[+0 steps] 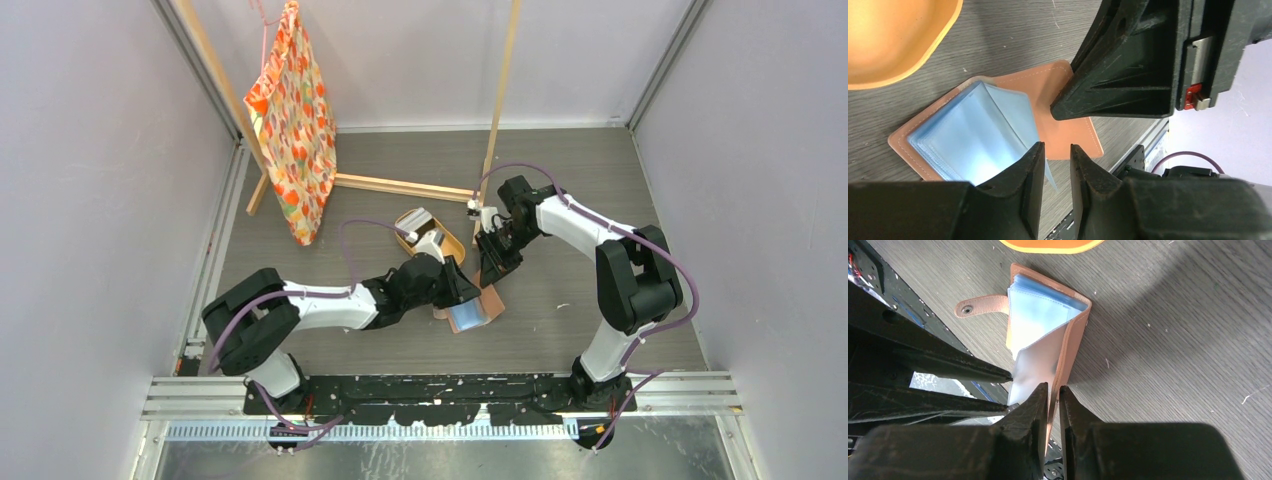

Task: Put the credit cards into the card holder
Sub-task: Open the card holder at the center of the board.

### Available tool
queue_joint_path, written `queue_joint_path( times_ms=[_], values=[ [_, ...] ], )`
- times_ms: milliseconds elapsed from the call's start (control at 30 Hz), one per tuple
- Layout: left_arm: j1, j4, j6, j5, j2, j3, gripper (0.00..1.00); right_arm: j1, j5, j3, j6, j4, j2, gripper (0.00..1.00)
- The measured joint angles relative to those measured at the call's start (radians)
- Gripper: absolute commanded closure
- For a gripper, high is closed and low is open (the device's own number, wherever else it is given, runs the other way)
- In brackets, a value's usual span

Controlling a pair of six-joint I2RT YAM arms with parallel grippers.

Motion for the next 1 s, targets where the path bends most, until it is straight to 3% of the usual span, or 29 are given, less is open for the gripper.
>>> queue_joint_path(
  times_ms=[333, 733, 1000],
  values=[
    [0.013, 0.045, 0.0, 0.027, 0.087, 0.014, 0.72, -0.018, -0.01, 0.002, -0.007, -0.014, 0.0, 0.66],
    [0.035, 0.341, -0.012, 0.18, 0.223, 0.014, 0.65, -0.058, -0.029, 0.015, -0.018, -0.026, 0.0, 0.47],
    [0.039, 0.438, -0.039, 0.248, 0.311, 0.048, 0.55, -0.071, -0.019, 0.015, -0.016, -0.024, 0.0, 0.46]
  ],
)
